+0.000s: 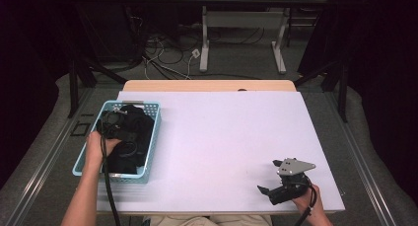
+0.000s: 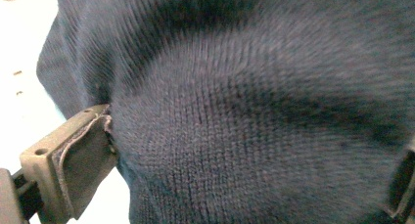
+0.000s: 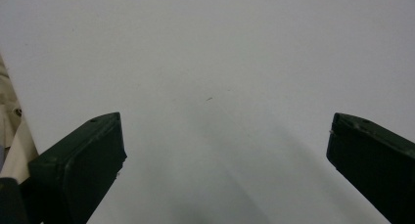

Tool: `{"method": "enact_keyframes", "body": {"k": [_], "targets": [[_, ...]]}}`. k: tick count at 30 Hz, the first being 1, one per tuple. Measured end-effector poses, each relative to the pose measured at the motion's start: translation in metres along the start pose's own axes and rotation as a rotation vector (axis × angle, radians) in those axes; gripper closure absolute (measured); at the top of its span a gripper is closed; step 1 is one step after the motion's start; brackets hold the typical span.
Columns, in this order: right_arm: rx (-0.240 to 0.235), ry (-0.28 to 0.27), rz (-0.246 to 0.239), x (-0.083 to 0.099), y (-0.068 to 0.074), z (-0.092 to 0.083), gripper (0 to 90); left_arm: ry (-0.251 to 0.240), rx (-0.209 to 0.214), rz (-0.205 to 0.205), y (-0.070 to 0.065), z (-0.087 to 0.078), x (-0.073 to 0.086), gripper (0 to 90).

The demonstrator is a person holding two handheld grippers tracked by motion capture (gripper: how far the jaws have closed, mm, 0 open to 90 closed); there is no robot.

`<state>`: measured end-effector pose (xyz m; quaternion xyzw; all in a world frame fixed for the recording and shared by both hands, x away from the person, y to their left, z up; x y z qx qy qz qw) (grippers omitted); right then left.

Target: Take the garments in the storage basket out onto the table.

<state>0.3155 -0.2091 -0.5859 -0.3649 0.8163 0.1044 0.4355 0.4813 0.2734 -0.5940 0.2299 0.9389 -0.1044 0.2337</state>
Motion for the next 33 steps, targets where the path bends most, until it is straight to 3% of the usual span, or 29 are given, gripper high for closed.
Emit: {"method": "enact_keyframes", "body": {"k": [2, 9, 16, 19, 26, 29, 33], "targets": [[-0.005, 0.001, -0.013, 0.000, 0.001, 0.000, 0.3, 0.049, 0.009, -0.011, 0.002, 0.006, 0.005, 0.0], [-0.004, 0.011, -0.008, 0.002, 0.000, 0.001, 0.2, 0.091, 0.050, -0.047, 0.003, 0.016, 0.010, 0.0], [-0.013, 0.015, -0.008, 0.002, 0.002, 0.002, 0.2, 0.145, 0.056, -0.073, 0.004, 0.020, 0.016, 3.5], [-0.012, 0.008, -0.006, 0.001, 0.002, 0.003, 0.2, 0.153, 0.046, -0.054, 0.006, 0.017, 0.016, 12.3], [-0.008, 0.008, -0.004, 0.001, 0.002, 0.003, 0.2, 0.189, -0.023, 0.060, 0.006, 0.013, 0.012, 39.5], [-0.009, 0.008, -0.002, 0.001, 0.002, 0.003, 0.3, 0.184, -0.015, 0.077, 0.006, 0.012, 0.011, 42.1], [-0.010, 0.006, -0.005, 0.001, 0.001, 0.003, 0.3, 0.166, 0.028, 0.103, 0.007, 0.008, 0.010, 43.1]]}}
Point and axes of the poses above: each handheld gripper's, and its own axes: z roughly forward along the jaws, x roughly out of its underside, y roughly to its left, the point moved 9 cm from there along z, roughly forward along the jaws, and after that the axes turned 8 degrees about x, right-handed, at the moved point
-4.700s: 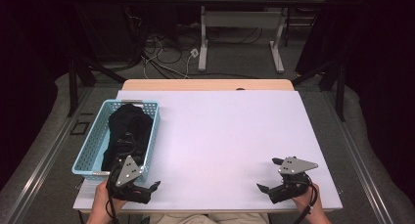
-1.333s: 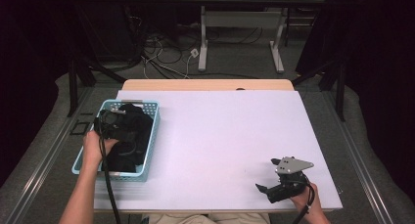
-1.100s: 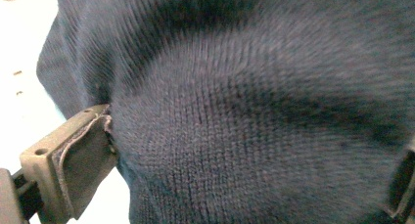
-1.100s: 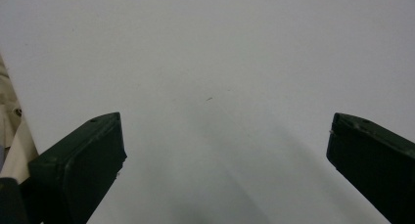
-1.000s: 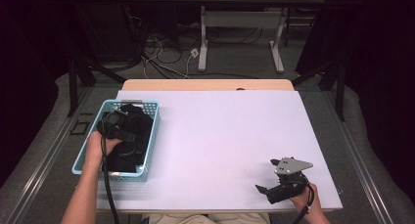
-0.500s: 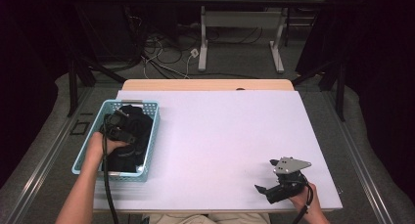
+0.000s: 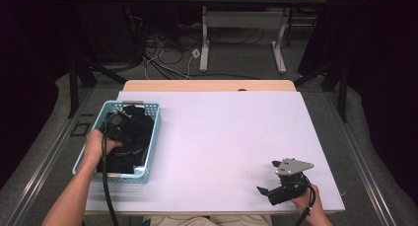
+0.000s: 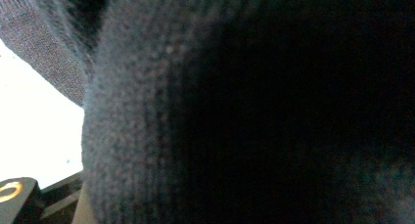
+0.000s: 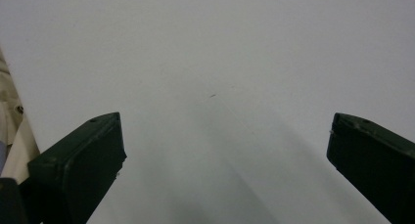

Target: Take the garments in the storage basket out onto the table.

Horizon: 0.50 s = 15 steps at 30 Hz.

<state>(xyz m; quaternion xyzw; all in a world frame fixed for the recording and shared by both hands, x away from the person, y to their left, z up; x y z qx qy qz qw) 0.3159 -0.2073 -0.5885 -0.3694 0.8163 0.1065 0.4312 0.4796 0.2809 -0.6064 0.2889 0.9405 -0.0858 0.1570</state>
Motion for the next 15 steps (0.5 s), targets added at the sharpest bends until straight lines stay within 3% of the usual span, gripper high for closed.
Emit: {"method": "enact_keyframes", "body": {"k": [6, 15], "targets": [[-0.002, 0.008, -0.001, 0.001, -0.001, 0.000, 0.2, -0.008, 0.024, 0.038, 0.000, -0.005, 0.000, 43.4], [0.005, 0.006, 0.006, 0.001, -0.001, -0.001, 0.3, 0.029, 0.003, 0.135, -0.003, -0.015, -0.001, 43.4]]}}
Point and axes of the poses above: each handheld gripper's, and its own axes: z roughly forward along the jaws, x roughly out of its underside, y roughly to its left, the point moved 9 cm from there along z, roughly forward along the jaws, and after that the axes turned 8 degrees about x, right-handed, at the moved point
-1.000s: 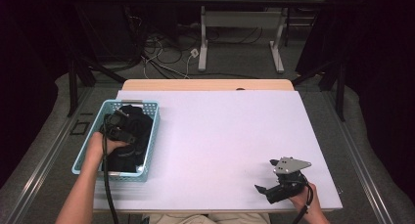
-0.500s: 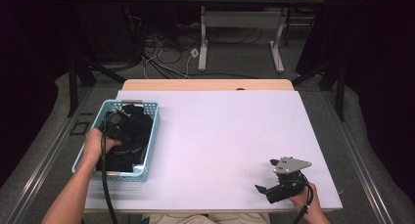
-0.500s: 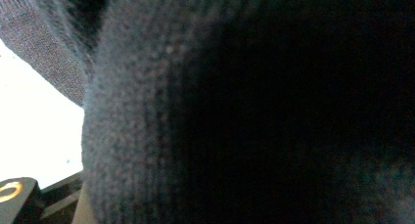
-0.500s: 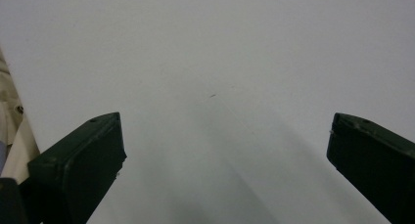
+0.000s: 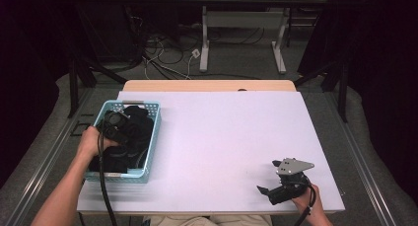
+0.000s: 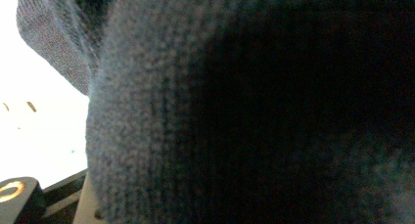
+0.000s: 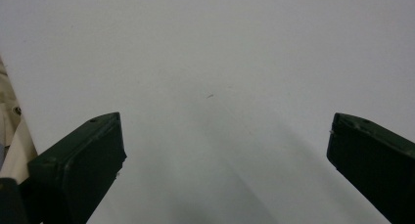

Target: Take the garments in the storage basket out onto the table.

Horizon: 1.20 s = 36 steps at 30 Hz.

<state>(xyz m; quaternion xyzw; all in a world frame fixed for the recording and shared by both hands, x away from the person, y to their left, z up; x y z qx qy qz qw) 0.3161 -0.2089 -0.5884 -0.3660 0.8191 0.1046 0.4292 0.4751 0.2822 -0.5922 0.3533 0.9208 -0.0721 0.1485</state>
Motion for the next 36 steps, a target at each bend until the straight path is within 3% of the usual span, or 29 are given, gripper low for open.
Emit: {"method": "enact_keyframes", "body": {"k": [7, 17, 22, 36], "targets": [[-0.001, -0.001, 0.000, 0.000, 0.000, 0.000, 0.3, 0.024, -0.009, 0.080, -0.002, -0.011, -0.002, 43.3], [-0.003, -0.002, -0.001, 0.000, 0.000, 0.000, 0.2, 0.058, -0.021, 0.160, -0.006, -0.027, -0.006, 43.2], [0.000, -0.002, -0.005, 0.000, 0.000, -0.001, 0.3, 0.044, -0.056, 0.209, -0.009, -0.037, -0.011, 43.0], [0.000, -0.003, 0.001, 0.000, 0.000, 0.000, 0.3, 0.068, -0.089, 0.338, -0.014, -0.061, -0.019, 42.8]]}}
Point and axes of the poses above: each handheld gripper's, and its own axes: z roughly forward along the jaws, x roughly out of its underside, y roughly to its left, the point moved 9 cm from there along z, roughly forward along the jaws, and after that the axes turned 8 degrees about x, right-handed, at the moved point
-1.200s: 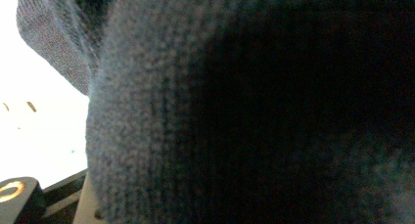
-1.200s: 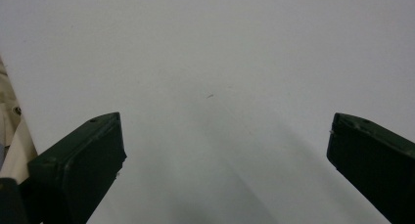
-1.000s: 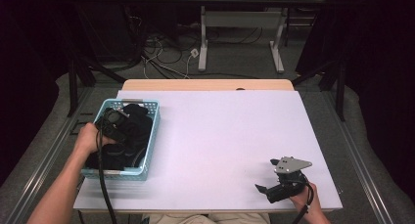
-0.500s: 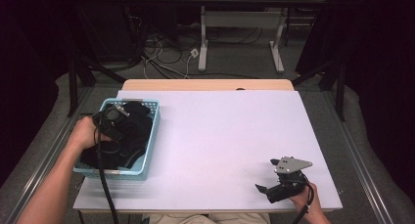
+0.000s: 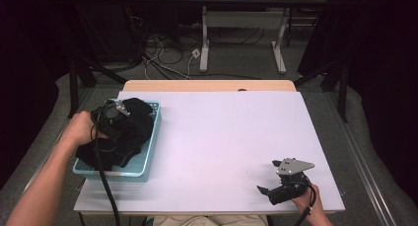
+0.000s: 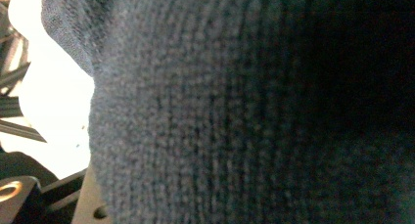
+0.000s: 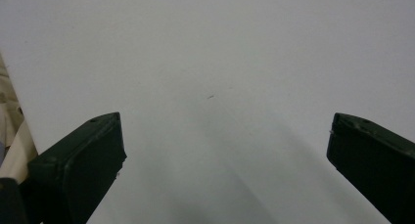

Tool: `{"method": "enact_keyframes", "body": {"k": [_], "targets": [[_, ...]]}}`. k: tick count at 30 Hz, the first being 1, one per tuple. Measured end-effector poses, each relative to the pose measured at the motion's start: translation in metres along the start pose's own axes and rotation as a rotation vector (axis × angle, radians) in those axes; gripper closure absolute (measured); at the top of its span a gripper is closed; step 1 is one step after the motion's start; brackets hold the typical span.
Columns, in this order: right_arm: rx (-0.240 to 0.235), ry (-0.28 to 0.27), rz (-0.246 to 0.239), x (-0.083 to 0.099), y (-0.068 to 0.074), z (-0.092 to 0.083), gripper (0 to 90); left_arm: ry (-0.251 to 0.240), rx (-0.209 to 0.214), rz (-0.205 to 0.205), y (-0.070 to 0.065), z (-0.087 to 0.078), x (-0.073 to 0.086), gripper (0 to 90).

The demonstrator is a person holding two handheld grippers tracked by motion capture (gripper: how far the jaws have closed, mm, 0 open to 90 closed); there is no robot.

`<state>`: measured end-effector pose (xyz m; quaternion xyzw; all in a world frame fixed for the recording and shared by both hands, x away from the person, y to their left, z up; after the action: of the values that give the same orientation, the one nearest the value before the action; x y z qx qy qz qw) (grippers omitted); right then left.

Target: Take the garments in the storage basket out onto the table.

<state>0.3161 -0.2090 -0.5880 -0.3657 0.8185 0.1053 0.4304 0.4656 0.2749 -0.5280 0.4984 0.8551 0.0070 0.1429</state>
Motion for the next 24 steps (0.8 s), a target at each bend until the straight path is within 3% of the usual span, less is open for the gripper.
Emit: {"method": "enact_keyframes", "body": {"k": [10, 24], "targets": [[-0.008, 0.002, 0.005, 0.001, 0.000, 0.001, 0.3, 0.023, -0.002, 0.061, 0.001, -0.019, -0.003, 42.9], [-0.015, 0.001, -0.005, 0.001, 0.000, 0.002, 0.3, 0.066, 0.044, 0.210, -0.007, -0.046, -0.023, 42.8]]}}
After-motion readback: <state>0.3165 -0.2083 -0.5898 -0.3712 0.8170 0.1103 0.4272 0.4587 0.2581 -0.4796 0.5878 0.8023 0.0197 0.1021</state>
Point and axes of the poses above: each handheld gripper's, and its own axes: z roughly forward along the jaws, x roughly out of its underside, y roughly to its left, the point moved 9 cm from there along z, roughly forward along the jaws, and after that the axes turned 8 degrees about x, right-handed, at the moved point
